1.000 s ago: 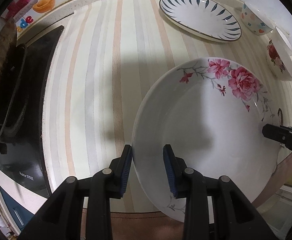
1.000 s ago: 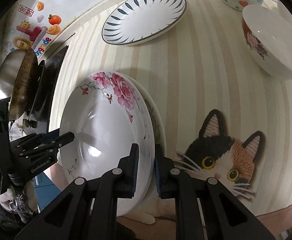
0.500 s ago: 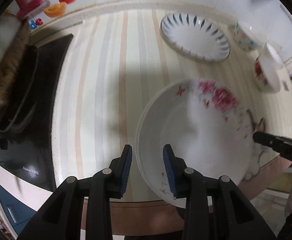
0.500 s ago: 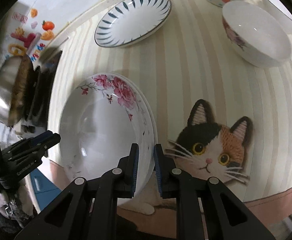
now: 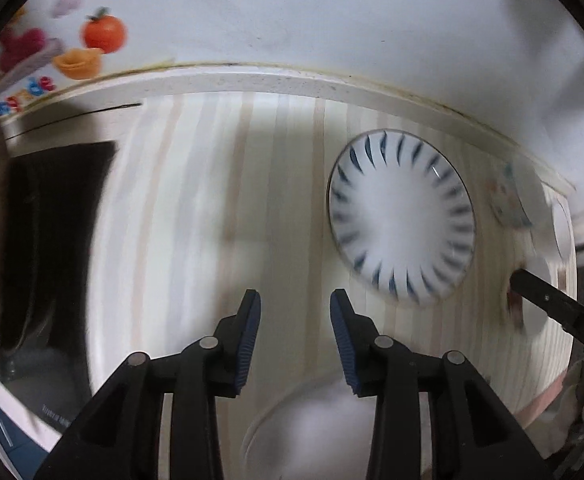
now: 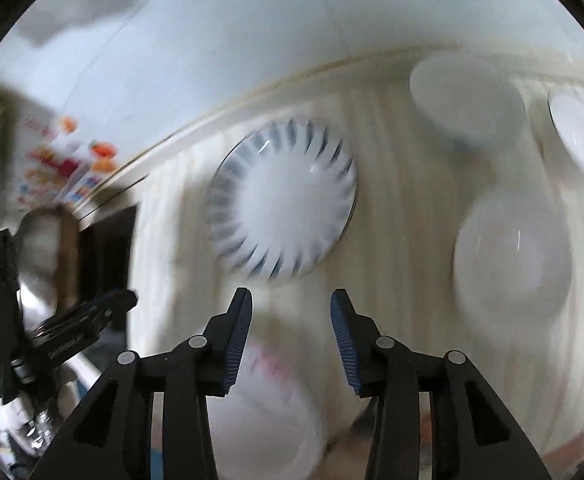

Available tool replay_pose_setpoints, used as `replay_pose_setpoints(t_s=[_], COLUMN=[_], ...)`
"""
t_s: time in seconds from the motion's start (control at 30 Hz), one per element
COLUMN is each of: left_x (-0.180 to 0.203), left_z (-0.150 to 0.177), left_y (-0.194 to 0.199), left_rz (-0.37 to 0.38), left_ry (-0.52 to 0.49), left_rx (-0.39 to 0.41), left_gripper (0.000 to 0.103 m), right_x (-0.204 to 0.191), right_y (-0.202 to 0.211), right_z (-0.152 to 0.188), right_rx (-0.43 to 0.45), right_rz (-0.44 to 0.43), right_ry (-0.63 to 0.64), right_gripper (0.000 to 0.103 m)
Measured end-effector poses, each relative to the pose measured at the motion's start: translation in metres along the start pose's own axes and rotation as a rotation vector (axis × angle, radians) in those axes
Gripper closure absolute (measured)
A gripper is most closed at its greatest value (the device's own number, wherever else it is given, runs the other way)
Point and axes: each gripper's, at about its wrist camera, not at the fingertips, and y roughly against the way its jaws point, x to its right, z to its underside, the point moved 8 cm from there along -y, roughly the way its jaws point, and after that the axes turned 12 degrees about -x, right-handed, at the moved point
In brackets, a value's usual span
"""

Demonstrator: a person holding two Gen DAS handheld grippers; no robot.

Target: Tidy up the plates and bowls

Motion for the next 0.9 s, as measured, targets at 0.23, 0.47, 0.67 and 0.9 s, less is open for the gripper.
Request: replay_pose_setpoints(t_s=[0.23, 0.47, 0.67, 0.9], left_x=[0.012, 0.025, 0.033, 0.036], left_z=[-0.055, -0.072, -0.071, -0.055], left_y=[-0.055, -0.081, -0.079, -0.056], left_rz=[-0.018, 0.004, -0.028, -0.023], left_ry=[-0.010, -0.053, -0.074, -0.075], left_rx=[-0.086, -0.094, -0.069, -0.042], left_gripper=[0.069, 0.075, 0.085, 0.085], right_x=[0.037, 0.044, 0.039, 0.039], right_y=[-0.043, -0.072, -0.088, -0.080], right_z=[-0.079, -0.093, -0.098, -0.090], right_rx=[-0.055, -0.103, -0.095, -0.098], right_rz=[0.043, 0.037, 0.055, 0.037], right_ry=[-0.052, -0.036, -0.005, 0.009], right_gripper=[0.059, 0.077, 0.089, 0.089])
